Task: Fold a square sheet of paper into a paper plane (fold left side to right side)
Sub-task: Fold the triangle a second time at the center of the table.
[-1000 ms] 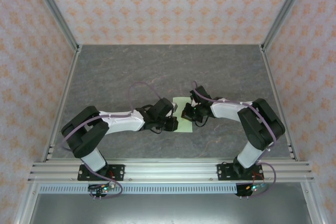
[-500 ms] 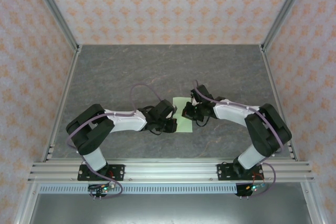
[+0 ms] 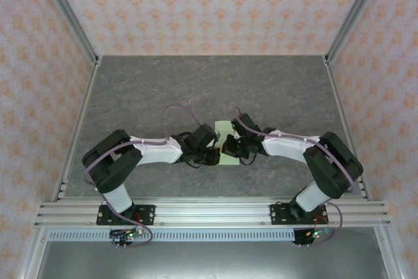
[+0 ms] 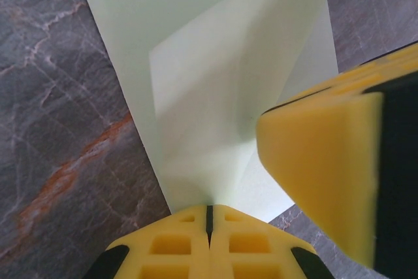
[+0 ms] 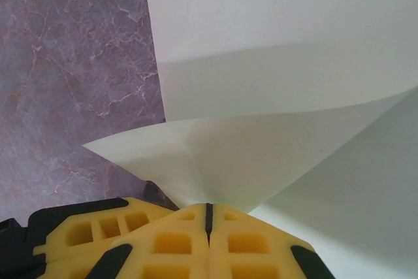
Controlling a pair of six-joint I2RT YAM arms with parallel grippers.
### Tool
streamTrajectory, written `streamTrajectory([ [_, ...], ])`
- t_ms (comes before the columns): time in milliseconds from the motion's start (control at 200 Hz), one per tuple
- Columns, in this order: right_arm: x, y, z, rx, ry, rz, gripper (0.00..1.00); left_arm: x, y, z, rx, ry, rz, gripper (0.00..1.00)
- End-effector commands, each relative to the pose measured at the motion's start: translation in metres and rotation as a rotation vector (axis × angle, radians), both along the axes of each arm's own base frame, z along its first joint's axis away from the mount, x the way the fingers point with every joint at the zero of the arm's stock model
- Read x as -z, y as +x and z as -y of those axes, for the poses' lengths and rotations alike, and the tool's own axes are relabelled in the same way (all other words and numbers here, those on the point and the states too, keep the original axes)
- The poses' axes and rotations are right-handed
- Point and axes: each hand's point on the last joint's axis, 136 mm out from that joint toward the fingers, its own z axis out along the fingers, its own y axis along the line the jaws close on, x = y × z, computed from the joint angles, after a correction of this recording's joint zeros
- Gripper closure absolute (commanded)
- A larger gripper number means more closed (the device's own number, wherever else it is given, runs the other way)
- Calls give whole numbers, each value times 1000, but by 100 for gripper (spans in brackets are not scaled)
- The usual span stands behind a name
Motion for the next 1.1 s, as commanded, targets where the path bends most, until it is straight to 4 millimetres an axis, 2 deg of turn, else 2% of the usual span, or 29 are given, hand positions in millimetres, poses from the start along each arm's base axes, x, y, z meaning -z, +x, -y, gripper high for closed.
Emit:
streamTrajectory([
  [0,6,-1,-1,10,-4,0,95,28,-11,-21,-7,101,-48,98],
  [415,20,-7,-3,0,-25,-28,95,29,-11,-23,-10,109,-51,99],
  [871,43,-8,31,-20,-216,-19,96,34,-15,-31,-22,139,-65,100],
  [1091,37,2,41,-3,-210,2,95,40,-18,-35,-29,153,-79,100],
])
